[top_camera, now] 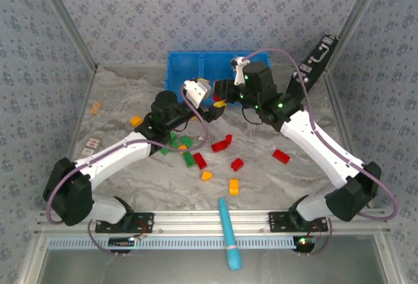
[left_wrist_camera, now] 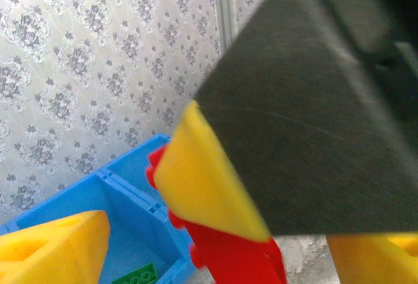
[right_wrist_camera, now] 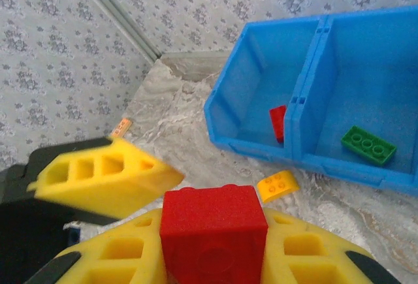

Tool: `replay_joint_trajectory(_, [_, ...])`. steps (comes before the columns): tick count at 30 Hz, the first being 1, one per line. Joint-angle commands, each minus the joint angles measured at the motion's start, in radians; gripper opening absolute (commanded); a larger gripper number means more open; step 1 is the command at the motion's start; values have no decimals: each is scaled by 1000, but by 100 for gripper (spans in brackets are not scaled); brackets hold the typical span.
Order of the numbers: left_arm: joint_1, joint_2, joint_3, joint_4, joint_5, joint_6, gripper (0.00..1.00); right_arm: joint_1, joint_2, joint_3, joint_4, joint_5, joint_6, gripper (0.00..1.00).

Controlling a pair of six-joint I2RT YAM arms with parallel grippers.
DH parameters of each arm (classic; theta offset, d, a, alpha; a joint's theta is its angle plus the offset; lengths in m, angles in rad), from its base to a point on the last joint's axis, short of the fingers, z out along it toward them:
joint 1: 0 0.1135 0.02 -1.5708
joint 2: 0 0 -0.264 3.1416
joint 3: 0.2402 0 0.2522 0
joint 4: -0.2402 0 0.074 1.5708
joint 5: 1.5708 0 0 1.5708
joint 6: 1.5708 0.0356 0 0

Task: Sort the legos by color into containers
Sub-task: Place the lego in the container.

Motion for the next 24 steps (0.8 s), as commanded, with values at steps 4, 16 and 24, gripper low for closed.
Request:
replay_joint_trajectory(4, [-8,30,54,-4,-22,-8,83,14,-68,-24,64,-27,4,26])
replay_joint_trajectory(16, [-6,49,77,14,-12,-47,67,19,-80,-37,43,-68,-12,26])
replay_joint_trajectory(24, [4,62,81,54,-35,-105,40,20,-100,-73,58,-68,2,26])
